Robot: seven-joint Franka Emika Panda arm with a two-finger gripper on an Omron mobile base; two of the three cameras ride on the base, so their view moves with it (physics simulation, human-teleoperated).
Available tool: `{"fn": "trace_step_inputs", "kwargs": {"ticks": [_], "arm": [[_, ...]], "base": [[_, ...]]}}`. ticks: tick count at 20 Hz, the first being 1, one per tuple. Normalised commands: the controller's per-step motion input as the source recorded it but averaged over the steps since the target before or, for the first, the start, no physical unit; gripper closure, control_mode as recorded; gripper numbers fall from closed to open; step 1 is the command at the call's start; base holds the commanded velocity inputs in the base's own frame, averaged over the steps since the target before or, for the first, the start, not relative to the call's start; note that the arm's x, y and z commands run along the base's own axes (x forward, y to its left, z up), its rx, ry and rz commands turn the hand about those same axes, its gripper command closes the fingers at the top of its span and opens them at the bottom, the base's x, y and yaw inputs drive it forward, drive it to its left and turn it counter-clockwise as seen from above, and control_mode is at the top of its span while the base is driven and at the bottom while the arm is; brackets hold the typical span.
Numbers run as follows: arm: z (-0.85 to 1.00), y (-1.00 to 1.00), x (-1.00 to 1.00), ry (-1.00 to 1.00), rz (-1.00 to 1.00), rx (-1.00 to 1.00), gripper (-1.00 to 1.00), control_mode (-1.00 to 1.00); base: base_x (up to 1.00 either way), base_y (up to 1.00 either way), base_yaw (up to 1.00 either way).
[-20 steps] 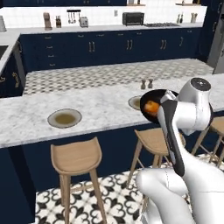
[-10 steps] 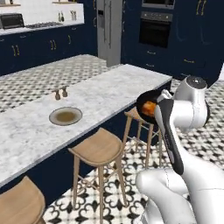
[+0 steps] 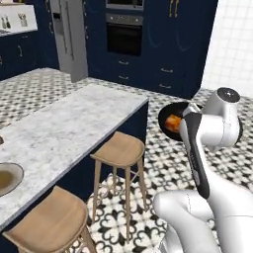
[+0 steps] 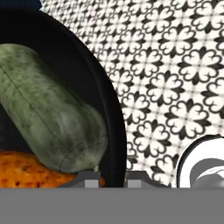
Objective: Pick the chicken drumstick and cucumber from their plates and place them in the bowl. Then put the bowl in the fridge.
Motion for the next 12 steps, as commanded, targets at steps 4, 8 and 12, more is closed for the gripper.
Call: {"fn": "trace_step_inputs", "kwargs": {"ticks": [4, 8, 12], "arm": [[0.0, 0.0, 0.0, 0.0, 0.0, 0.0, 1.0, 1.0], [0.0, 0.0, 0.0, 0.0, 0.0, 0.0, 1.0, 1.0], [0.0, 0.0, 0.0, 0.0, 0.0, 0.0, 1.0, 1.0]], "base": [[0.94, -0.48, -0.52], [0.98, -0.42, -0.51], [1.0, -0.39, -0.46]]}}
